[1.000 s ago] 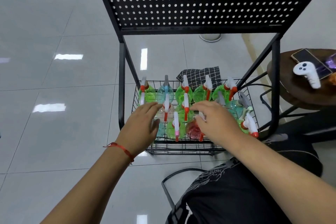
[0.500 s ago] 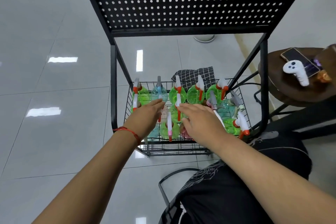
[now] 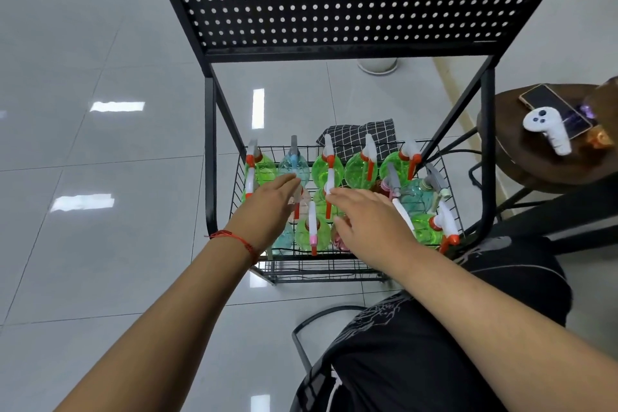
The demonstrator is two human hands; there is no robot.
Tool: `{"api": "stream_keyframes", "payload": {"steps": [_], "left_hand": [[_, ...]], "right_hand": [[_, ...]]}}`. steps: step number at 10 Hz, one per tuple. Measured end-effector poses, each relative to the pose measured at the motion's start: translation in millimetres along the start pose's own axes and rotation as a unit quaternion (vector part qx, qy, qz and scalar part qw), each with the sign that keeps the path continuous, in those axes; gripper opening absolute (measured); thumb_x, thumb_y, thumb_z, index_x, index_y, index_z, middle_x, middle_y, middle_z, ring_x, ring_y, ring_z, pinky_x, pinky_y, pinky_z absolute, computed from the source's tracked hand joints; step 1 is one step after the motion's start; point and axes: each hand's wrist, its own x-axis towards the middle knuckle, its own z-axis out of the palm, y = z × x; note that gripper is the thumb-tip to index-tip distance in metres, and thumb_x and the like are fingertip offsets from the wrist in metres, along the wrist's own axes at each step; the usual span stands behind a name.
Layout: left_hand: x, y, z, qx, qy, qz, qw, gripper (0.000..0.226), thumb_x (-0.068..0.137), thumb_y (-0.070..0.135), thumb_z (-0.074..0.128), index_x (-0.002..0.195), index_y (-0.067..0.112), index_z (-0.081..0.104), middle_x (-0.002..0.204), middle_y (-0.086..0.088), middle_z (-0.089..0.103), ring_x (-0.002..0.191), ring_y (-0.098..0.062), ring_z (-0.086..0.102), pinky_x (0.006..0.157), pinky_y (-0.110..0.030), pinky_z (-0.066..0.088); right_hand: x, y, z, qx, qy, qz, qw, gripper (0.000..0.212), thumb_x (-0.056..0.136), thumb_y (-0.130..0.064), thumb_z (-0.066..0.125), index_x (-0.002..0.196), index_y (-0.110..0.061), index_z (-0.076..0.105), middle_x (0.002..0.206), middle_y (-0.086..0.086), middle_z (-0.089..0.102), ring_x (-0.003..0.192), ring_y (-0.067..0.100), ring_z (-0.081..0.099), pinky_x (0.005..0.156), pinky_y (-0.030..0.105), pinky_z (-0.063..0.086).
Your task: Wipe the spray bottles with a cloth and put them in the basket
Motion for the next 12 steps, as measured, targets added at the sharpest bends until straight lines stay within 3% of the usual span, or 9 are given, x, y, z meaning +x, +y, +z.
{"api": "stream_keyframes", "payload": {"steps": [3, 4, 6, 8, 10, 12], "left_hand": [[-4.0, 0.2, -3.9, -0.010, 0.010, -0.010, 1.000, 0.059, 0.109, 0.019, 0.059, 0.164, 0.020, 0.038, 0.172, 0.002, 0.034, 0.148, -0.025, 0.048, 0.113, -0.041, 0.050], [-4.0, 3.3, -4.2, -0.002, 0.000, -0.001, 1.000, 0.056, 0.110, 0.018, 0.058, 0.163, 0.021, 0.040, 0.172, 0.001, 0.034, 0.150, -0.026, 0.045, 0.117, -0.040, 0.045], [-6.6, 7.5, -1.0, -0.006, -0.021, -0.023, 0.999, 0.055, 0.111, 0.021, 0.056, 0.163, 0.022, 0.039, 0.172, -0.001, 0.034, 0.144, -0.029, 0.052, 0.110, -0.041, 0.051], [-7.2, 8.1, -4.2, -0.004, -0.024, -0.027, 0.999, 0.055, 0.111, 0.019, 0.055, 0.163, 0.022, 0.039, 0.171, 0.001, 0.035, 0.142, -0.028, 0.053, 0.109, -0.039, 0.051], [-7.3, 8.6, -4.0, -0.004, -0.026, -0.023, 0.999, 0.056, 0.110, 0.019, 0.057, 0.163, 0.021, 0.039, 0.170, 0.001, 0.036, 0.143, -0.027, 0.052, 0.110, -0.039, 0.050], [-6.1, 6.2, -1.5, -0.005, -0.008, -0.018, 1.000, 0.056, 0.110, 0.021, 0.059, 0.163, 0.021, 0.040, 0.170, 0.001, 0.037, 0.141, -0.027, 0.055, 0.108, -0.040, 0.053]], "right_hand": [[-0.9, 3.2, 0.6, -0.007, 0.010, -0.004, 1.000, 0.048, 0.109, -0.034, 0.047, 0.157, -0.035, 0.045, 0.165, -0.016, 0.038, 0.151, 0.011, 0.033, 0.128, 0.040, 0.019], [1.4, 1.0, -0.2, -0.011, 0.001, -0.011, 1.000, 0.048, 0.109, -0.033, 0.047, 0.157, -0.035, 0.045, 0.166, -0.015, 0.037, 0.151, 0.013, 0.033, 0.127, 0.041, 0.019], [24.5, -4.9, -1.9, -0.010, 0.019, 0.036, 0.999, 0.045, 0.108, -0.040, 0.054, 0.151, -0.025, 0.053, 0.156, -0.005, 0.053, 0.140, 0.022, 0.051, 0.121, 0.046, 0.034], [33.0, -2.0, -3.1, -0.034, 0.019, 0.034, 0.999, 0.040, 0.108, -0.037, 0.054, 0.147, -0.030, 0.058, 0.156, -0.010, 0.053, 0.139, 0.020, 0.051, 0.119, 0.042, 0.027], [30.4, -1.4, -2.3, -0.036, 0.028, 0.034, 0.998, 0.038, 0.105, -0.037, 0.060, 0.142, -0.030, 0.062, 0.152, -0.010, 0.058, 0.133, 0.022, 0.056, 0.118, 0.045, 0.030], [22.4, -6.8, -6.3, -0.021, 0.046, 0.019, 0.999, 0.046, 0.104, -0.034, 0.061, 0.149, -0.032, 0.054, 0.156, -0.012, 0.052, 0.140, 0.017, 0.051, 0.123, 0.043, 0.025]]}}
